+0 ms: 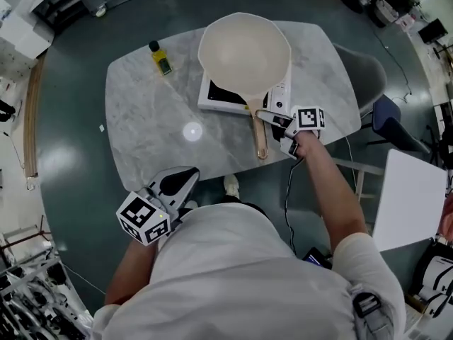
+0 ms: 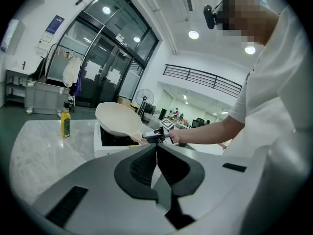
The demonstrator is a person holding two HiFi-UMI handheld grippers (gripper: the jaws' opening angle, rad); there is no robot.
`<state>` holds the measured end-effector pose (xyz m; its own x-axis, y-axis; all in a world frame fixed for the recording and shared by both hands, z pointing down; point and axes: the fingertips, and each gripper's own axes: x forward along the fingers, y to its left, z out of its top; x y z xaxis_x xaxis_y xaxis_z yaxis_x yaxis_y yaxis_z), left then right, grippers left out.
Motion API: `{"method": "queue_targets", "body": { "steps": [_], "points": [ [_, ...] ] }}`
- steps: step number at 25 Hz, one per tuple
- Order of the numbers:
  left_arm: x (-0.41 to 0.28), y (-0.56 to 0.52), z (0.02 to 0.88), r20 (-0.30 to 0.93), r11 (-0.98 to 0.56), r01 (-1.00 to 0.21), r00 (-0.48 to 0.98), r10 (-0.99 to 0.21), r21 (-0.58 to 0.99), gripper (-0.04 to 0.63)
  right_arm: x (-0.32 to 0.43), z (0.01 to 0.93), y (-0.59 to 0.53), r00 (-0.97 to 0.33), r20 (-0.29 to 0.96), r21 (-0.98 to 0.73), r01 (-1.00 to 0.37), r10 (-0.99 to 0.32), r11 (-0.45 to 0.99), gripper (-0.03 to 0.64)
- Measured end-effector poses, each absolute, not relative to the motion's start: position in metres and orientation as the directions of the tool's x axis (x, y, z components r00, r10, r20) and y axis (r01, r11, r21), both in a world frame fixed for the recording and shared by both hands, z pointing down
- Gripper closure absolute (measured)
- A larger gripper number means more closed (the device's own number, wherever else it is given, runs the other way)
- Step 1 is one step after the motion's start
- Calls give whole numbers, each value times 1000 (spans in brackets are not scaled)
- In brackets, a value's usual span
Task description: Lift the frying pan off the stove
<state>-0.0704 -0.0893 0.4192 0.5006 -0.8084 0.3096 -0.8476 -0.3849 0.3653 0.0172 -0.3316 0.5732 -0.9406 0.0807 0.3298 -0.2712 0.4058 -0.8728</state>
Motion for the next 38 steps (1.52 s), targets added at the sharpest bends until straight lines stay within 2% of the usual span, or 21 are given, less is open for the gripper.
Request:
{"method": "queue_targets", "body": {
  "steps": [7,12,18,28,38],
  "points": [
    [-73,-95,424,346,-256,-899,381,-857,357,575,-29,588,-337,-943,219,-940,-135,251,313,328],
    [-80,-95,426,360,-172,-920,302,-883,352,575,-61,588,-331,-933,121,-967,-34,338,252,368],
    [-86,-92,426,367,-120,-935,246,-897,334,575,-71,594,-334,-936,89,-979,-18,341,204,476],
    [-87,-98,423,383,-106,-944,227,-895,312,575,-75,587,-331,-943,107,-981,-48,314,188,479],
    [-80,-116,420,376,-166,-940,276,-885,299,575,-69,556,-328,-951,51,-990,-9,304,139,469]
  ]
}}
